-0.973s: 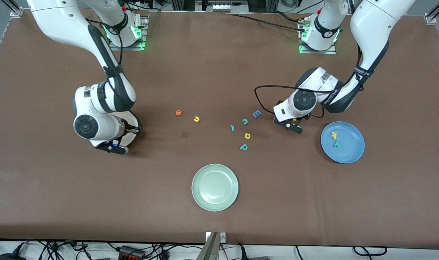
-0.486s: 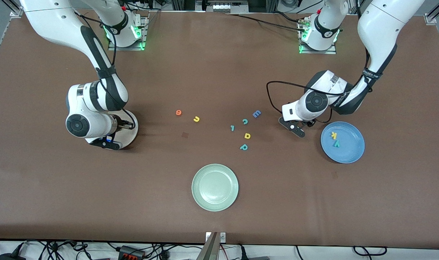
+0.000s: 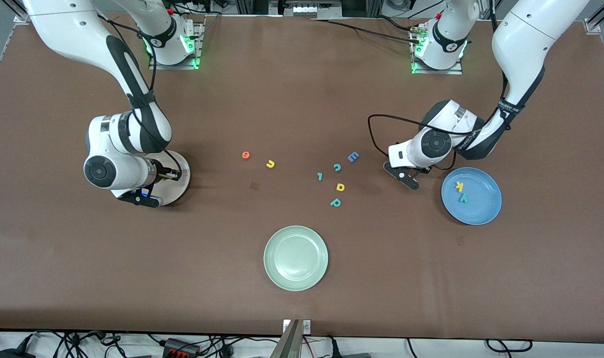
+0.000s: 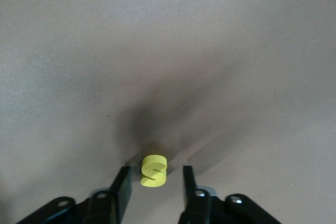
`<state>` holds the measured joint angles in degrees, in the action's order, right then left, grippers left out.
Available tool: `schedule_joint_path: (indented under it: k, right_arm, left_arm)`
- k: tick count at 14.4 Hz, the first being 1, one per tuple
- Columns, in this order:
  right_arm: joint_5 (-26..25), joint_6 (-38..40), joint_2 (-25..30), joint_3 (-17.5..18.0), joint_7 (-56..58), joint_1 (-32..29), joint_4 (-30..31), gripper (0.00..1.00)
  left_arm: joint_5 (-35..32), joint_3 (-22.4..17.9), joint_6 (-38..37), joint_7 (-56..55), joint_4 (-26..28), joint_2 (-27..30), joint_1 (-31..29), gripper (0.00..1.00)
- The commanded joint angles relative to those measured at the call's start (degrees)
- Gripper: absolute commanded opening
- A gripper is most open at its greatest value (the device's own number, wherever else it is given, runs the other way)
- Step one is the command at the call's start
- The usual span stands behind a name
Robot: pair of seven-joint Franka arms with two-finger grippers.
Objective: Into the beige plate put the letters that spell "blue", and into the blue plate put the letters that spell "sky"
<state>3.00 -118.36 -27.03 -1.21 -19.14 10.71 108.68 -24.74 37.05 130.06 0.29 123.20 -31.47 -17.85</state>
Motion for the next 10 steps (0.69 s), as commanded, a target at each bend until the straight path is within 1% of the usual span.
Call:
schedule_joint_path:
  k: [1,4,5,7,8,10]
  right_arm:
    - [0.60,0.77,3.74,2.87,-0.64,2.72,0.74,1.00]
    - [0.60,-1.08,3.57,3.49,-0.37,7.65,1.27,1.00]
    - [0.69,-1.69,3.48,3.50,-0.63,10.27,1.27,1.00]
    - [1.31,-3.79,3.13,3.41,-4.83,13.45,1.88,1.00]
    - [1.31,-6.68,2.95,3.49,-6.51,14.94,3.11,1.00]
    - [1.40,-12.57,2.69,3.50,-7.75,17.49,5.65,1.00]
  left_arm:
    - [-1.19,0.22,0.80,0.32,0.20,-0.43,-0.16,0.30]
    - [-2.50,0.13,0.98,0.06,0.03,-1.22,-0.07,0.30]
    - [-3.12,0.13,0.98,-0.03,-0.06,-1.92,-0.25,0.30]
    - [-3.30,-0.05,0.98,-0.29,-0.24,-3.32,-0.25,0.30]
    - [-3.48,-0.31,0.98,-0.38,-0.67,-3.68,-0.16,0.30]
    - [-4.18,-0.31,0.63,-0.38,-0.94,-3.25,-0.34,0.08]
